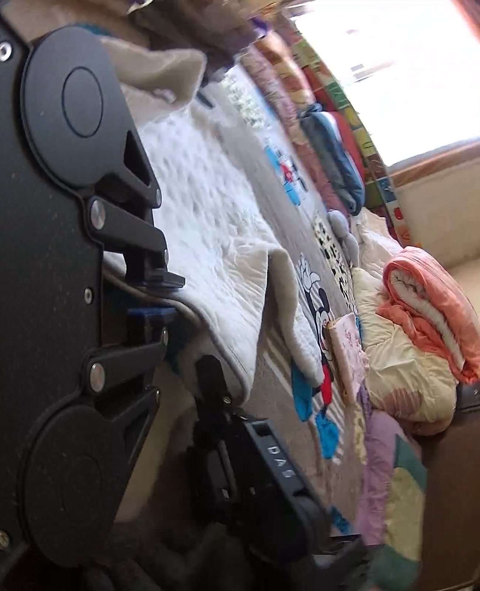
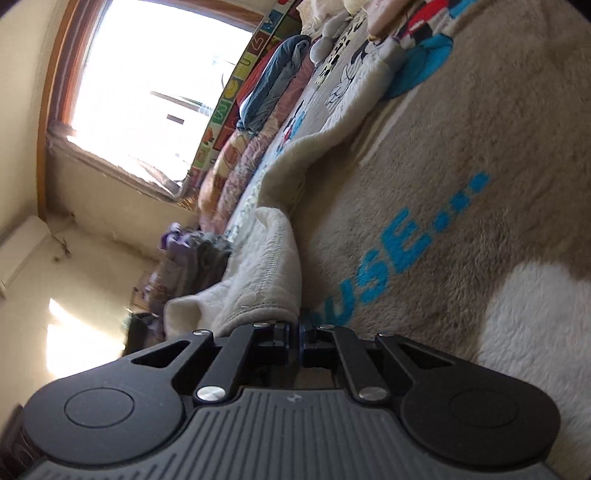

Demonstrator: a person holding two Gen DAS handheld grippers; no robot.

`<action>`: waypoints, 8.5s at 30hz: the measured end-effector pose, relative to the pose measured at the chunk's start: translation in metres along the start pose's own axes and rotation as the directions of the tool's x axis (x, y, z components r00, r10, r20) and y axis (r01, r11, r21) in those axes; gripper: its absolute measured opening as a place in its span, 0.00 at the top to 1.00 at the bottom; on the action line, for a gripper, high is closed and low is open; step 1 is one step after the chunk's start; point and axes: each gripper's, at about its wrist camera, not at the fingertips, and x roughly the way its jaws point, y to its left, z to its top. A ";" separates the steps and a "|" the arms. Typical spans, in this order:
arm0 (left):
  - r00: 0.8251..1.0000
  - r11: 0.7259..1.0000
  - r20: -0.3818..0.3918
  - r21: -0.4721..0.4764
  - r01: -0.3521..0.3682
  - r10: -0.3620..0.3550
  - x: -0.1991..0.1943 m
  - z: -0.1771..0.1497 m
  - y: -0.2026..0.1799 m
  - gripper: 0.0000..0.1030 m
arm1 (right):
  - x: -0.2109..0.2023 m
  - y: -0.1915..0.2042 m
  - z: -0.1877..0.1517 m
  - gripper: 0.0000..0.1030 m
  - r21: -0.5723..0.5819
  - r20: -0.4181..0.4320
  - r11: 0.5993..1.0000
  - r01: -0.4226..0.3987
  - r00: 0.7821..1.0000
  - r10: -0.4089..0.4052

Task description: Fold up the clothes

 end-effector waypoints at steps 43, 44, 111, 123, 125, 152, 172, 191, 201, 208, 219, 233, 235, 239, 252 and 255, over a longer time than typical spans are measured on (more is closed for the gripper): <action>0.999 0.983 0.041 -0.181 0.022 -0.015 0.021 0.027 0.009 0.69 | -0.020 -0.004 -0.029 0.91 0.181 -0.060 0.980 0.086 0.995 -0.077; 1.000 0.980 0.030 -0.198 0.010 -0.004 0.027 0.026 0.009 0.69 | -0.027 -0.001 -0.029 0.88 0.145 -0.051 0.984 0.102 0.994 -0.095; 0.969 -0.105 0.230 -0.965 0.239 0.088 -0.059 -0.149 0.261 0.77 | 0.101 0.096 -0.072 0.51 -0.614 -0.093 0.786 0.075 0.982 -0.166; 0.872 0.745 0.092 -0.566 -0.352 0.482 -0.098 -0.040 0.257 0.92 | 0.097 0.088 -0.073 0.46 -0.596 -0.097 0.802 0.021 0.990 -0.099; 0.849 0.767 0.080 -0.478 -0.427 0.522 -0.087 -0.038 0.260 0.93 | 0.096 0.087 -0.072 0.44 -0.593 -0.103 0.805 0.010 0.991 -0.088; 0.759 0.741 -0.167 -0.167 -0.650 0.629 0.029 -0.086 0.364 0.95 | 0.093 0.082 -0.074 0.40 -0.590 -0.110 0.807 -0.036 0.993 -0.037; 0.707 0.636 -0.363 -0.312 -0.706 0.607 0.017 -0.095 0.380 0.57 | 0.090 0.078 -0.070 0.40 -0.578 -0.117 0.814 -0.057 0.993 -0.013; 0.997 0.858 -0.061 -0.513 -0.001 -0.036 0.014 -0.088 0.228 0.92 | 0.091 0.075 -0.066 0.40 -0.550 -0.131 0.832 -0.067 0.991 -0.007; 0.994 0.958 -0.076 -0.271 -0.096 0.078 -0.025 -0.098 0.169 0.96 | 0.092 0.075 -0.065 0.41 -0.549 -0.135 0.834 -0.058 0.991 -0.020; 0.986 0.979 -0.117 -0.153 -0.133 0.116 -0.046 -0.109 0.141 0.96 | 0.092 0.075 -0.065 0.41 -0.548 -0.135 0.835 -0.058 0.991 -0.020; 0.987 0.974 -0.162 -0.226 -0.024 -0.013 -0.066 -0.107 0.162 0.95 | 0.091 0.076 -0.066 0.41 -0.555 -0.130 0.830 -0.053 0.991 -0.023; 0.992 0.859 0.031 -0.505 -0.087 0.118 -0.036 -0.053 0.220 0.93 | 0.088 0.074 -0.067 0.41 -0.549 -0.127 0.833 -0.070 0.992 0.000; 0.993 0.845 0.036 -0.529 -0.078 0.114 -0.016 -0.045 0.229 0.92 | 0.087 0.074 -0.067 0.40 -0.550 -0.126 0.832 -0.072 0.992 0.002; 0.999 0.738 -0.029 -0.673 -0.041 0.028 0.030 -0.057 0.262 0.92 | 0.086 0.074 -0.067 0.40 -0.551 -0.129 0.831 -0.077 0.992 0.006; 0.994 0.853 -0.075 -0.521 0.034 -0.086 -0.002 -0.059 0.238 0.84 | 0.088 0.070 -0.064 0.40 -0.526 -0.145 0.845 -0.097 0.989 0.023; 0.992 0.889 -0.070 -0.453 0.059 -0.101 -0.018 -0.054 0.228 0.79 | 0.089 0.071 -0.065 0.40 -0.530 -0.142 0.843 -0.090 0.990 0.016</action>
